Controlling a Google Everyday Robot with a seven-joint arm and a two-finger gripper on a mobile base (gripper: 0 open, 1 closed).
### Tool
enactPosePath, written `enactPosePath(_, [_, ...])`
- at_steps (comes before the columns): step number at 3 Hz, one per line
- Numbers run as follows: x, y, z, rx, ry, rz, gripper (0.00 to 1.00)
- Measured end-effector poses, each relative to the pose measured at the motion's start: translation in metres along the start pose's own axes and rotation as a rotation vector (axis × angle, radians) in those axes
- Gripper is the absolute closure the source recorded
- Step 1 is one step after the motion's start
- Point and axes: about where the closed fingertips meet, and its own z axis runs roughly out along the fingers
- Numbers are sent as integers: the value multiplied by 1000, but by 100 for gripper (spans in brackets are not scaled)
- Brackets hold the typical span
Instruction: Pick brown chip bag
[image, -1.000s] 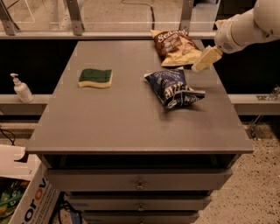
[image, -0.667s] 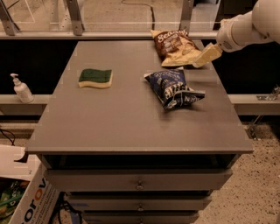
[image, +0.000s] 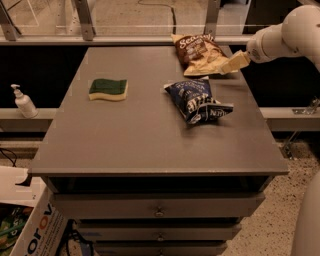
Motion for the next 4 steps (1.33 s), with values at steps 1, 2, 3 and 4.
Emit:
enactPosePath(1, [9,11,20,-27,-9,86,0])
enactPosePath(2, [9,35,44,-82,-22,154,0])
enactPosePath(3, [4,53,57,-131,-29,174,17])
enactPosePath(4, [0,59,61,-156,-29,182,41])
